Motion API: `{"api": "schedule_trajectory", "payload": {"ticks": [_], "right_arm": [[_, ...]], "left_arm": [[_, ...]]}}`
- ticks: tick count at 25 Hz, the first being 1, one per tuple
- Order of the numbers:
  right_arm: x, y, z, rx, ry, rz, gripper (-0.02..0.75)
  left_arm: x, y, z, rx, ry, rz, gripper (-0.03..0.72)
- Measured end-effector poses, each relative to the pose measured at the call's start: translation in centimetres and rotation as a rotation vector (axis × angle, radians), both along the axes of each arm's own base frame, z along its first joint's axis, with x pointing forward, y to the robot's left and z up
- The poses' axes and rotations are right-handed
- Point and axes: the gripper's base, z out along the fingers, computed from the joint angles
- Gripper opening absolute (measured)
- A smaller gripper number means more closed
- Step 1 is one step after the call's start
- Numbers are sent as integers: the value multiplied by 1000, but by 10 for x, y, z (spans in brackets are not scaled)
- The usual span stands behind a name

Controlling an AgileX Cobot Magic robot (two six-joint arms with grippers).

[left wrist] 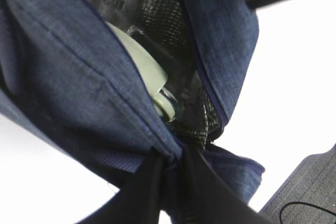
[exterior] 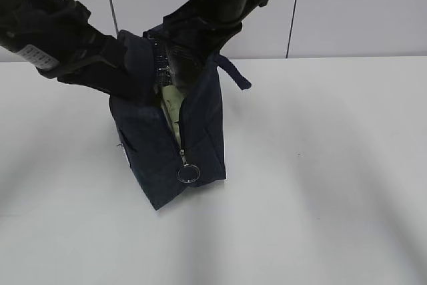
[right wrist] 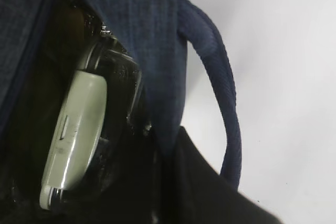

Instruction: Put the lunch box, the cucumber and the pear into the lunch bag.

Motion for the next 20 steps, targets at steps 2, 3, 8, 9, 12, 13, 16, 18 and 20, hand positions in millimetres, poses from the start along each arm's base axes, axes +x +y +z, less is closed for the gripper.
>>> {"api": "schedule_trajectory", "payload": {"ticks": [2,3,8,9,12,13,16,18,20], "right_arm": [[4,-7,0,4,5,-10,3],[5,-8,0,4,5,-13,3],[9,-17,-8,-3,30,-25,3],[10,-19,-9,0,37,-26,3],[13,-25,-9,14,47,-33,3],[14,-26,-9,13,47,-33,3],[15,-28,-10,24,55,-32,3],[15,-26,-13,27,64,-22,3],[17,-24,-20,35,80,-16,3]], "left_arm": [[1,0,0,-3,-9,7,22],[1,-1,1,-6,-12,9,22],[6,-3,-6,-15,2,24,22],[7,-4,-9,-16,10,26,22],[9,-10,-14,-18,22,20,22],[7,-14,-14,-21,19,12,22],[4,-23,-14,-28,6,-10,22],[3,-25,-14,-29,5,-15,22],[3,-25,-14,-25,3,-17,22]]}}
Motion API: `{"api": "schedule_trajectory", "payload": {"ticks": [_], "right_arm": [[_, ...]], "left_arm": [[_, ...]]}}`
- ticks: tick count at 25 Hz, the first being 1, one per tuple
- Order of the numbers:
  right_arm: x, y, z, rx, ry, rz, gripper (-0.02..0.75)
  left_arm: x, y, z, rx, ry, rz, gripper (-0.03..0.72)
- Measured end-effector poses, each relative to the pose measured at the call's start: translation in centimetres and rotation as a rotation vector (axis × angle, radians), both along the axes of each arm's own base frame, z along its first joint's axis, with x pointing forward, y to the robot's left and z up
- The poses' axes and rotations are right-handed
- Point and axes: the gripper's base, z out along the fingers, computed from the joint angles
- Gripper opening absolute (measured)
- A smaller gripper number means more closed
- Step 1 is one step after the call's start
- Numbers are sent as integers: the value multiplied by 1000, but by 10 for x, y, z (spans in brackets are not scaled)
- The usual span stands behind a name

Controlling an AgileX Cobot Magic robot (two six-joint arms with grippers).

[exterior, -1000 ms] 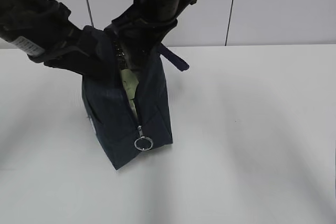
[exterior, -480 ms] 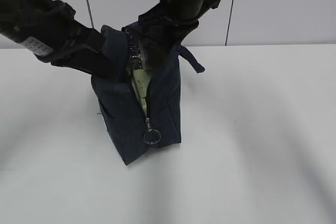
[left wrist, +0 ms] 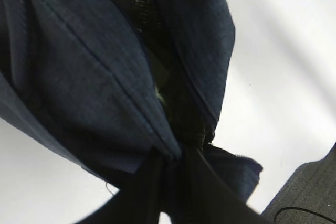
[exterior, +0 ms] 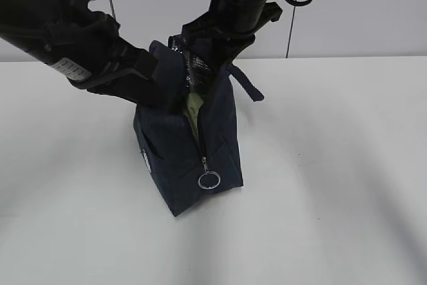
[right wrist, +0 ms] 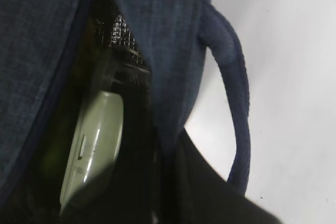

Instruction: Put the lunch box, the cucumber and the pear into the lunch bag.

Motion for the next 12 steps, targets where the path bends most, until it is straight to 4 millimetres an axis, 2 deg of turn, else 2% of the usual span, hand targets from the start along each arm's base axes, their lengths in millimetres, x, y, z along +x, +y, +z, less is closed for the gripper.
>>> {"api": "schedule_trajectory", "payload": {"ticks": [4,12], "right_arm": [[2,2,-7,5,15,3,3],[2,2,-7,7,16,4,3]], "left_arm": [[0,0,-1,10,-6,-2,22],[3,-1,-7,20,16,-4,22]]}}
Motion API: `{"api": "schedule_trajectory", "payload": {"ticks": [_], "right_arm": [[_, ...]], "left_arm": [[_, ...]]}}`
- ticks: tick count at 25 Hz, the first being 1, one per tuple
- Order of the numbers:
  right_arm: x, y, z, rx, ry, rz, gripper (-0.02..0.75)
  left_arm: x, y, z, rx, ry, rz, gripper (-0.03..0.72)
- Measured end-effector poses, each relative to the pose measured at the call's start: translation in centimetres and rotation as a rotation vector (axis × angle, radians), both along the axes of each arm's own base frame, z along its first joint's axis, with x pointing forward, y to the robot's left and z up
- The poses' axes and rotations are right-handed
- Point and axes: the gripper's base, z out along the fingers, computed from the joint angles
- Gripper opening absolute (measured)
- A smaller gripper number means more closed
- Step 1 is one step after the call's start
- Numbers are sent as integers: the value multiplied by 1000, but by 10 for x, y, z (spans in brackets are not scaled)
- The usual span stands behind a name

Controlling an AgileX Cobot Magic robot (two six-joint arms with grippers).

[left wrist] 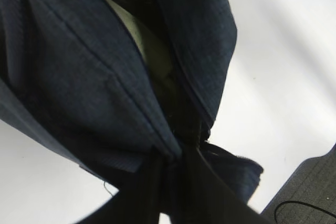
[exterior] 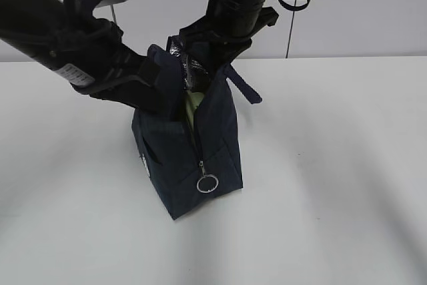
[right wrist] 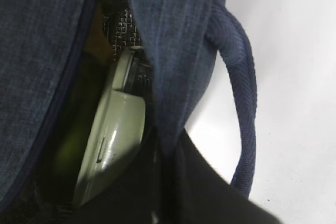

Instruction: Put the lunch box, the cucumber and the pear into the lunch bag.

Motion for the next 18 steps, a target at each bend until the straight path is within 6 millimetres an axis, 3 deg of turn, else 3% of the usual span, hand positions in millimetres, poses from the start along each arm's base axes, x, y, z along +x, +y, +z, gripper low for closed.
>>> {"api": "schedule_trajectory", "payload": {"ticks": [7,11,14,18], "right_arm": [[0,0,0,-2,-1,0,27],[1,0,0,-2,-9,0,146],[1,0,1,0,-17,0,321],[-2,-2,13,13,-42,-1,437]], "left_arm": [[0,0,-1,2,12,2,23],[0,0,-2,5,13,1,49],[0,0,-3,7,17,-1,83],[0,0,-3,7,19,2,145]]}}
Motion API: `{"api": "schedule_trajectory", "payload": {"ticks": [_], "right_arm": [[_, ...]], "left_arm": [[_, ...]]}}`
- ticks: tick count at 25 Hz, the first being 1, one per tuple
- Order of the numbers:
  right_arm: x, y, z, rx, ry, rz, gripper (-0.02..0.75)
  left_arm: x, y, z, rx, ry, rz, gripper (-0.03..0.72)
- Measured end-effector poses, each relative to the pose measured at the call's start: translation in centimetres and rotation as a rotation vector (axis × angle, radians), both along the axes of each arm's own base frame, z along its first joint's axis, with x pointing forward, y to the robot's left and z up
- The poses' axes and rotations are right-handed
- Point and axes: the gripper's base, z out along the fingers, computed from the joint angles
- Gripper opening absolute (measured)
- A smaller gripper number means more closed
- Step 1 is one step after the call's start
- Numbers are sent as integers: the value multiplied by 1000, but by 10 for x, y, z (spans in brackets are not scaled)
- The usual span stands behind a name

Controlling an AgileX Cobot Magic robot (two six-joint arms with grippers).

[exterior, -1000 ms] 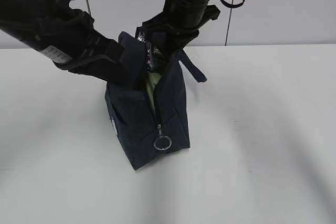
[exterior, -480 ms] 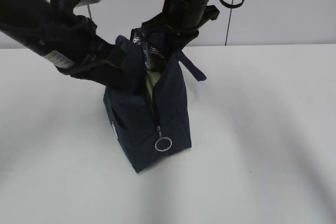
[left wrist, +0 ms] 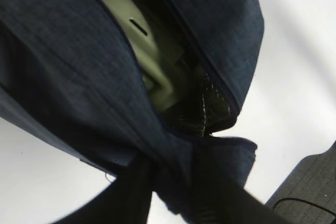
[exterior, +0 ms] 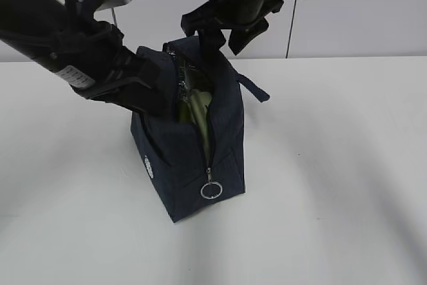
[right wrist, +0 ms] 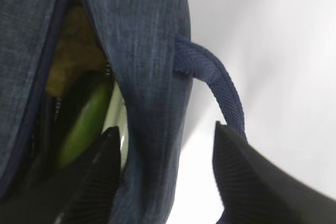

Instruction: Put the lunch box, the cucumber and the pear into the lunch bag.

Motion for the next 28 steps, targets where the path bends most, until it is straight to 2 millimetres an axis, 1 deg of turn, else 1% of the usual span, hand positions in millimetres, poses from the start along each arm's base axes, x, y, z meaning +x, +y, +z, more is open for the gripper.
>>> {"api": "schedule_trajectory", "payload": {"ticks": [2,5,7,8,10,14,20,23,26,28], "right_arm": [[-2,-1,5,7,-9,0,474],[-4,-2,11,15,-20,0,509],[-4,-2,13,17,-24,0,522],[-4,-2,13,17,-24,0,522],[-6,-3,19,21,-36,0,533],[-11,-7,34,22,-71,-2,539],[-19,-15,55,14,-127,-26,539],[-20,-19,61,6,-145,-50,538],[-22,-21,65,3,-159,-61,538],[-22,-24,62,-26,-159,-71,538]], "left_arm": [[0,0,0,-2,2,4,192],[1,0,0,-5,0,12,293],[1,0,0,-6,-1,15,359],[0,0,1,-7,-4,16,382],[-1,3,6,-13,-16,22,420],[-1,14,17,-26,-46,52,443],[-7,24,35,-49,-105,77,447],[-10,25,41,-58,-126,81,447],[-10,26,42,-55,-131,80,447],[-10,27,41,-39,-134,82,447]]}}
